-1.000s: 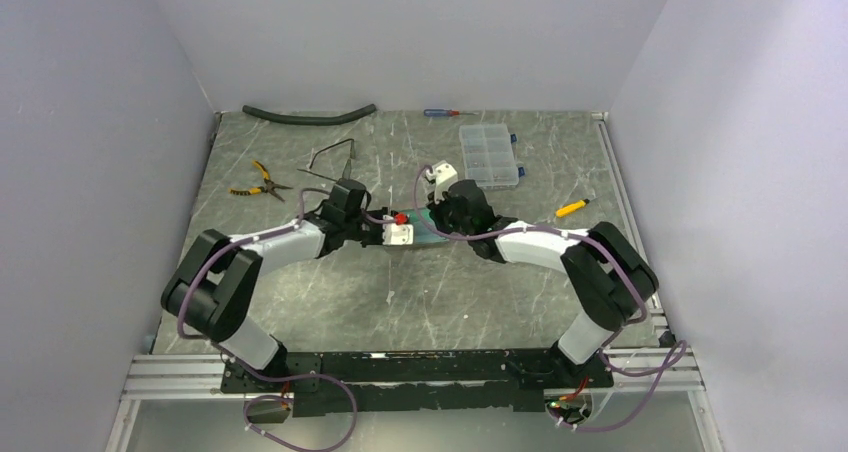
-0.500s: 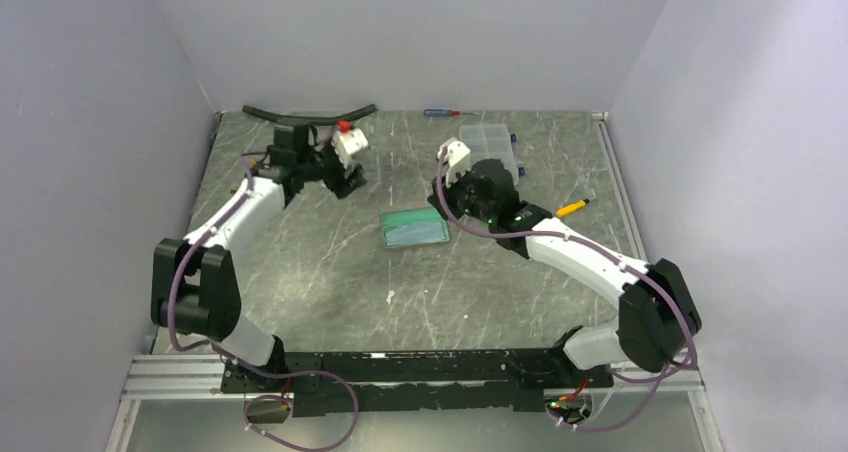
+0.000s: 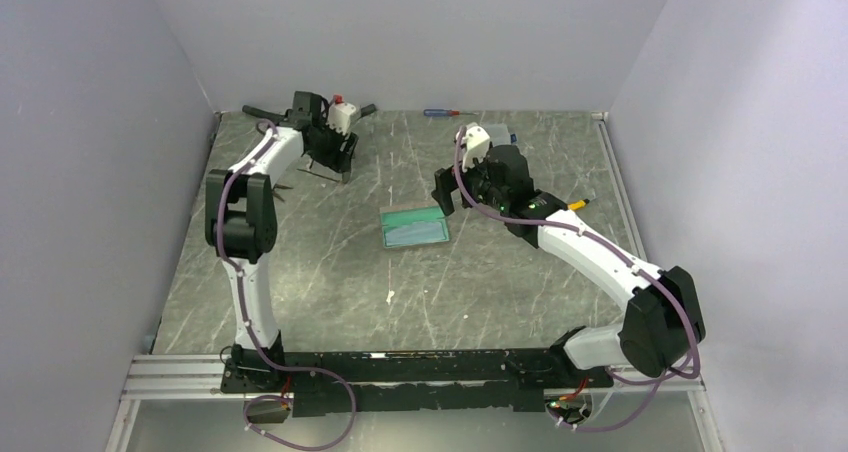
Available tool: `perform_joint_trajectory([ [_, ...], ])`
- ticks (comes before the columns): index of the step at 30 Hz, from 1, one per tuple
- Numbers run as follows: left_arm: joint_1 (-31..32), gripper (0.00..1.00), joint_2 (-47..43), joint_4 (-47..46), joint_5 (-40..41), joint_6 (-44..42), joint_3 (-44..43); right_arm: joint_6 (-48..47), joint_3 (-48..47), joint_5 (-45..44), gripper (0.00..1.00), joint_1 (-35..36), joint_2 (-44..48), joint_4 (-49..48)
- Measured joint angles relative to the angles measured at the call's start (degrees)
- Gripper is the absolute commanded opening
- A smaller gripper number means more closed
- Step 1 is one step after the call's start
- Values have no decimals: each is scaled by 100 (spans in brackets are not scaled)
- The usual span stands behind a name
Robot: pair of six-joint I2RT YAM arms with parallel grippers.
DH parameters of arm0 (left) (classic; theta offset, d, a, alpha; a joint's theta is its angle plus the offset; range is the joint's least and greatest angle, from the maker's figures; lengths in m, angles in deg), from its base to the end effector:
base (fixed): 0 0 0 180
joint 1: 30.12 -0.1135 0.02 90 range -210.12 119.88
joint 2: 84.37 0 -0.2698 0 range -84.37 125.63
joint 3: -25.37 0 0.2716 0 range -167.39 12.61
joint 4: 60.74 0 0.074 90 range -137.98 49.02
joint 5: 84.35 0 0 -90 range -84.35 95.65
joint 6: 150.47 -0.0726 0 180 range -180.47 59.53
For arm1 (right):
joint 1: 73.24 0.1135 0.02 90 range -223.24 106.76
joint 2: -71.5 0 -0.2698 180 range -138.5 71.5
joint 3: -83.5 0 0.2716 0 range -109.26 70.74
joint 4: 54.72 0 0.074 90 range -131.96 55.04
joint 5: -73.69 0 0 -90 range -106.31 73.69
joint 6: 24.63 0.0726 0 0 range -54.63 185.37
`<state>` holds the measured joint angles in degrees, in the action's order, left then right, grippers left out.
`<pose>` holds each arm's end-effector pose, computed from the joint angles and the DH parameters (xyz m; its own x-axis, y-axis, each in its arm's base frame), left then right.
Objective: Organize the sunglasses
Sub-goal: Pick up the sunglasses from the center of the board.
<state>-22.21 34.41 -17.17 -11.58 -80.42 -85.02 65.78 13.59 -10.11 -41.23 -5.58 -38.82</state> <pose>0.4991 -0.0911 0.1975 -0.6267 0.4161 -0.6588 0.5597 0.8287 -0.0090 0.3042 0.1994 0.2853 -0.3366 -0.2020 -0.9197 -0.6088 0.7918 0.0489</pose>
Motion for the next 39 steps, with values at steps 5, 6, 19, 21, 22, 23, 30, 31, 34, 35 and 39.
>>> perform_joint_trajectory([
  [5,0,66,444,39,236,33,-98,74,57,-42,100,0,35,68],
  [6,2,62,476,7,258,11,-98,83,96,-63,100,0,61,74],
  [19,33,5,579,-94,299,-31,-129,177,367,-146,99,0,284,92],
  [21,33,3,579,-94,295,-35,-129,177,367,-146,99,0,297,92],
  [22,33,3,579,-94,289,-42,-129,175,367,-146,100,0,304,92],
  [23,33,3,579,-87,273,-44,-129,175,367,-146,100,0,308,96],
  [30,26,3,160,389,-92,-551,70,225,313,-168,100,-50,404,293],
  [31,22,3,-7,481,-201,-706,157,262,258,-173,99,-87,404,358],
  [34,4,3,-859,726,-752,-1556,651,415,-42,-179,98,-245,374,595],
  [35,4,3,-1226,802,-964,-1908,870,481,-205,-179,97,-299,334,697],
  [39,48,3,-2826,1119,-1749,-3598,1794,872,-1064,-181,90,-501,-42,988],
])
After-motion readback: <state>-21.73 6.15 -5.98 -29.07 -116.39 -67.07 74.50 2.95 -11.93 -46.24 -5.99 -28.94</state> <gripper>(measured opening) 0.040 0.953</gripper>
